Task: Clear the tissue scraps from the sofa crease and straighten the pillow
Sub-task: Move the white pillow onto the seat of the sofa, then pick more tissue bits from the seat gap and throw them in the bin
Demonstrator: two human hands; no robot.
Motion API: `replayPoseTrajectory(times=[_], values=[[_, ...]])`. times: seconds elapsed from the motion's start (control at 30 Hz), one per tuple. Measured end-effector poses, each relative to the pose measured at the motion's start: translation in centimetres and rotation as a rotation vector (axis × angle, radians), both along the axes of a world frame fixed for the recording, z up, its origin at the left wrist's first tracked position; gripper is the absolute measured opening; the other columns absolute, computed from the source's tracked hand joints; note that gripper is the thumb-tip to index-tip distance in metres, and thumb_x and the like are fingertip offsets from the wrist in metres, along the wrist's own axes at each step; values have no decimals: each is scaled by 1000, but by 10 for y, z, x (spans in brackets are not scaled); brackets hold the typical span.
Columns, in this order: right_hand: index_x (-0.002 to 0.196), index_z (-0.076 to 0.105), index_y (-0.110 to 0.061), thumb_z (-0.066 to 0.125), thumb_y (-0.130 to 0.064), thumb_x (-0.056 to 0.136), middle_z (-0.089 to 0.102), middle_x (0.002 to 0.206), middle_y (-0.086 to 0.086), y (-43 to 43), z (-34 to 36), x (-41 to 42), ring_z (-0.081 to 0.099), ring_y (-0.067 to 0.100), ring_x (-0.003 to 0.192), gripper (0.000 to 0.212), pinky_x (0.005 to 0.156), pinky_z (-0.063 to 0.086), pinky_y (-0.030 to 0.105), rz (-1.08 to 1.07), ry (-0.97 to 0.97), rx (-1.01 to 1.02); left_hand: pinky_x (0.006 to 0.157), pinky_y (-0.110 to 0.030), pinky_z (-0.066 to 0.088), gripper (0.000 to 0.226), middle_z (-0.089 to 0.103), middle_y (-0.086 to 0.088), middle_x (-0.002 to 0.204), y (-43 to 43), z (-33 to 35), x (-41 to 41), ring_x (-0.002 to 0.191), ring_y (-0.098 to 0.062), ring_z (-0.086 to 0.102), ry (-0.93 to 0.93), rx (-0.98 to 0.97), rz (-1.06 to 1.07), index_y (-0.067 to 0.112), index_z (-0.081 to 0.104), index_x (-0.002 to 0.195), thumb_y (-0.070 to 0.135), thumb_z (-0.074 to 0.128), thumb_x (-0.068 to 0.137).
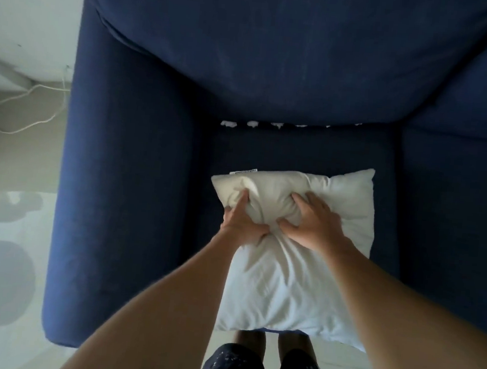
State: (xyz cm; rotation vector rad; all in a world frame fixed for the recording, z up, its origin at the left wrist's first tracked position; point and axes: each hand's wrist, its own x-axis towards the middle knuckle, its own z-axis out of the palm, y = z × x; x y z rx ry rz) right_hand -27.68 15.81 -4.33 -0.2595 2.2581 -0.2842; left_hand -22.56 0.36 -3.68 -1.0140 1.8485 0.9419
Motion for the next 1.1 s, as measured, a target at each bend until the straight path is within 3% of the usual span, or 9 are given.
replayPoseTrajectory(times=[0.13,0.2,0.3,0.37,0.47,0.7,0.9,1.1], values=[[145,31,-24,55,-55,84,29,151,4,-9,11,-15,30,29,140,72,107,32,52,-34,-16,-6,101,-44,47,102,9,-7,158,-10,5,-8,134,-33,39,5,12,-33,49,0,150,38,71,77],[146,29,-21,52,-54,87,28,153,7,-17,14,-31,30,30,139,72,106,31,51,-59,21,-3,106,-49,43,99,-9,-3,163,-15,5,-22,145,-35,22,34,-7,-63,49,-2,150,42,68,80],[151,21,-18,49,-52,91,17,160,11,-33,15,-54,18,29,147,74,114,23,53,-33,114,0,113,-51,34,86,-2,-2,164,-25,6,-46,150,-33,5,144,-111,-143,41,4,153,46,59,87],[151,20,-17,49,-48,92,15,161,11,-45,15,-67,14,28,149,73,117,16,55,12,180,-21,118,-47,26,78,8,-5,164,-34,8,-60,151,-29,7,214,-202,-191,32,14,154,48,54,90],[151,22,-15,50,-45,93,16,161,12,-66,15,-84,16,27,149,71,119,13,54,46,215,-67,118,-45,25,70,16,-4,163,-52,6,-78,150,-25,12,244,-244,-182,25,24,153,49,51,92],[147,30,-12,57,-31,92,27,156,12,-108,-16,-110,33,30,141,64,109,36,47,92,146,-153,116,-45,29,70,21,-6,161,-86,-30,-103,148,-27,19,260,-248,-178,23,26,152,46,53,92],[150,26,-17,57,-19,91,16,160,9,-133,-66,-121,28,32,143,67,110,37,46,98,19,-157,117,-43,29,64,25,-15,157,-112,-77,-122,145,-33,23,276,-175,-196,19,28,152,33,54,94],[149,30,-22,58,-13,86,27,151,14,-153,-119,-138,29,38,137,70,106,40,51,32,34,-194,114,-40,34,63,26,-19,156,-131,-125,-151,139,-38,35,330,-55,-336,28,31,151,20,55,93]])
